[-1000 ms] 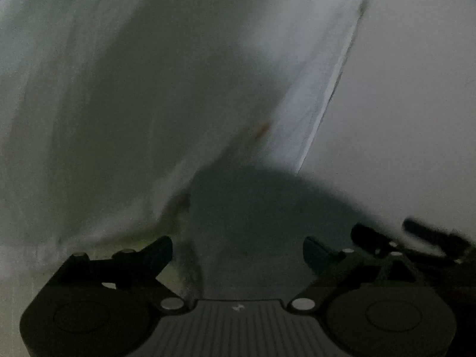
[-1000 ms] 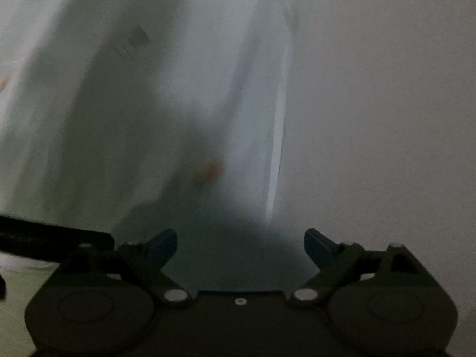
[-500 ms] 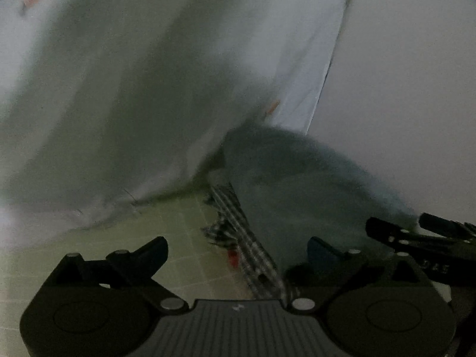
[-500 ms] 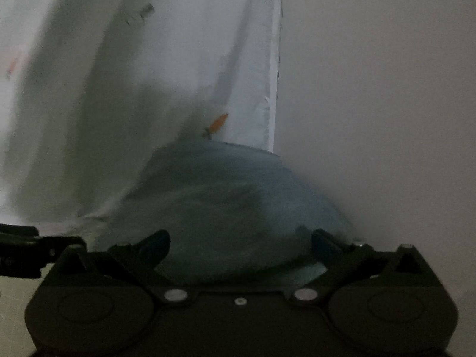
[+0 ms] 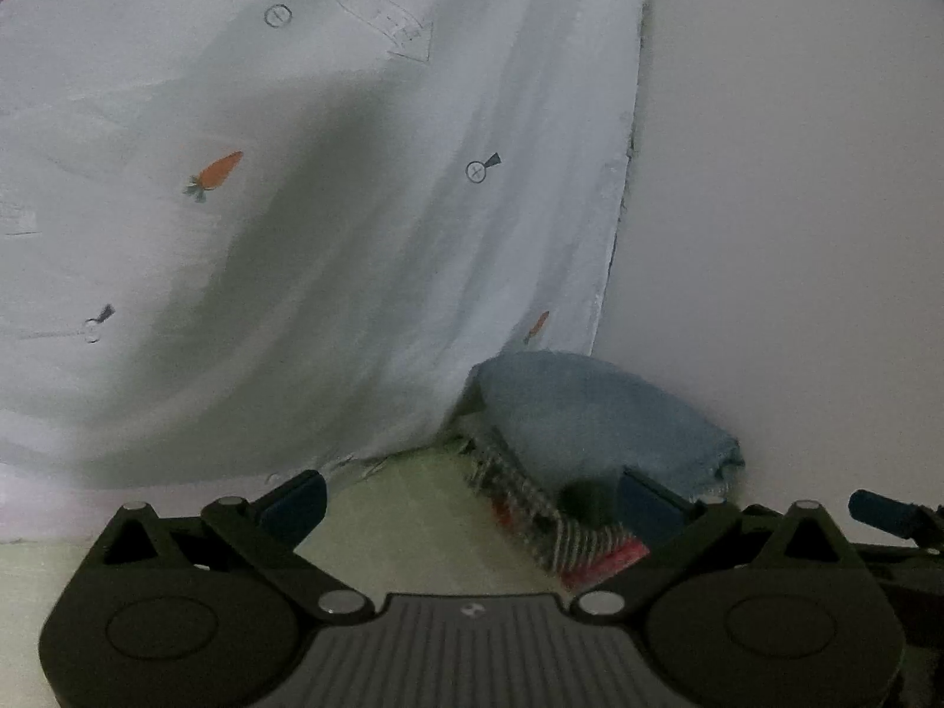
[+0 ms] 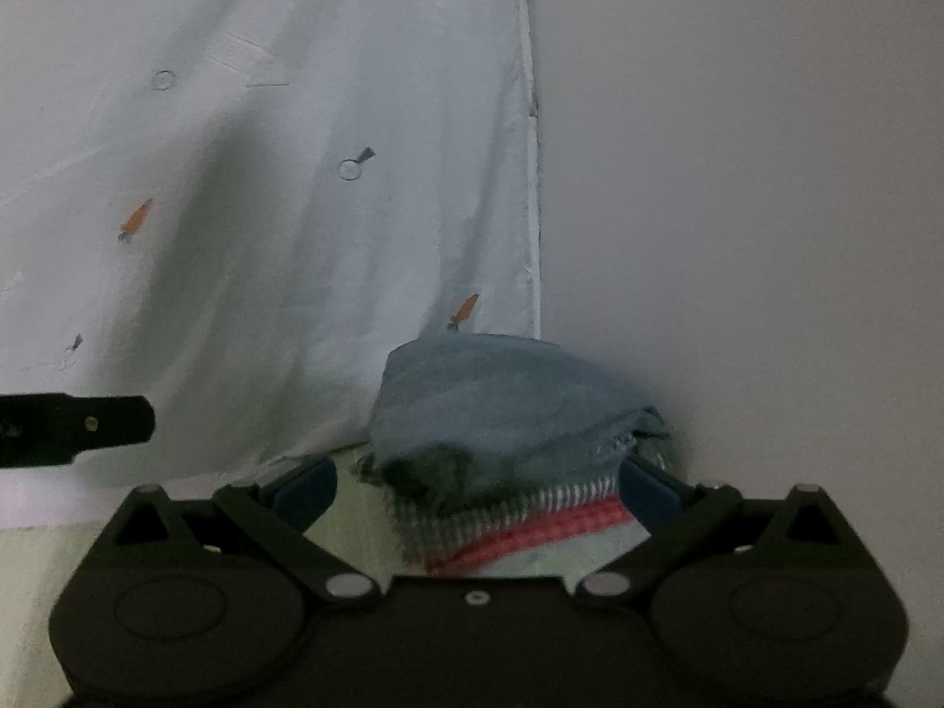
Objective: Fold clothes
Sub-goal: 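Release the jeans on the stack and withdraw both grippers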
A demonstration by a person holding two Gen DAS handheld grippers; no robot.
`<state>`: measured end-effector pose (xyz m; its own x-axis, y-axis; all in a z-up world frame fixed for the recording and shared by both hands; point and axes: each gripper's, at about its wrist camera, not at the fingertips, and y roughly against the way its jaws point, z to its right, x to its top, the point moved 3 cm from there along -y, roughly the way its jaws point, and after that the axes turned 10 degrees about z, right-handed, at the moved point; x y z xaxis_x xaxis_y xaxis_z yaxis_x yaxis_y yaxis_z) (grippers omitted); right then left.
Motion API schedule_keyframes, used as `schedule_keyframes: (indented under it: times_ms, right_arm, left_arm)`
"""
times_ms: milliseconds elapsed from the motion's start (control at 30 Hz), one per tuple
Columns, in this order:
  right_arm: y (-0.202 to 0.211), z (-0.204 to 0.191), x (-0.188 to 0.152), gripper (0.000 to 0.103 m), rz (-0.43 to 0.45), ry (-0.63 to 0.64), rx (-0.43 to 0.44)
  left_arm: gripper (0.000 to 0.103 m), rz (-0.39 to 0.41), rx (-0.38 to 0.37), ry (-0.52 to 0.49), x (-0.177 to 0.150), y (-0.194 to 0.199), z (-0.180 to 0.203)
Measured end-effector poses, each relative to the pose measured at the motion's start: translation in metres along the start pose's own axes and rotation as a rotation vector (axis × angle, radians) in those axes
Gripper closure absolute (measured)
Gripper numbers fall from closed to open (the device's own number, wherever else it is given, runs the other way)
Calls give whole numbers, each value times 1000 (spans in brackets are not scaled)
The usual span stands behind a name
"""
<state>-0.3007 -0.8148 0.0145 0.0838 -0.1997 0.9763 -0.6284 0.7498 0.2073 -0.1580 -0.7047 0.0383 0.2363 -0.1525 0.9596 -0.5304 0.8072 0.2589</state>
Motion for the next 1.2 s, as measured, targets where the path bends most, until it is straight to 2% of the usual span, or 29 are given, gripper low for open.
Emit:
schedule_keyframes:
  times_ms: [267,500,833,1200]
  right_arm:
    - [73,-35,-22,0,-42,-43,-54]
    - [119,-58,-43,0,-68,-43,-103]
    - [152,-74,-57,0,-86,-54,-145]
    - [160,-80,-55,0,-77,-49,-150]
  left_arm:
    - [0,-42,-42,-53,-23,63,-27]
    - [0,-107,-93,-71,-47,94,-49]
    - [0,-128,-142,-83,-58,124,-67]
    - [0,-109,-163,-89,-56,132,-66]
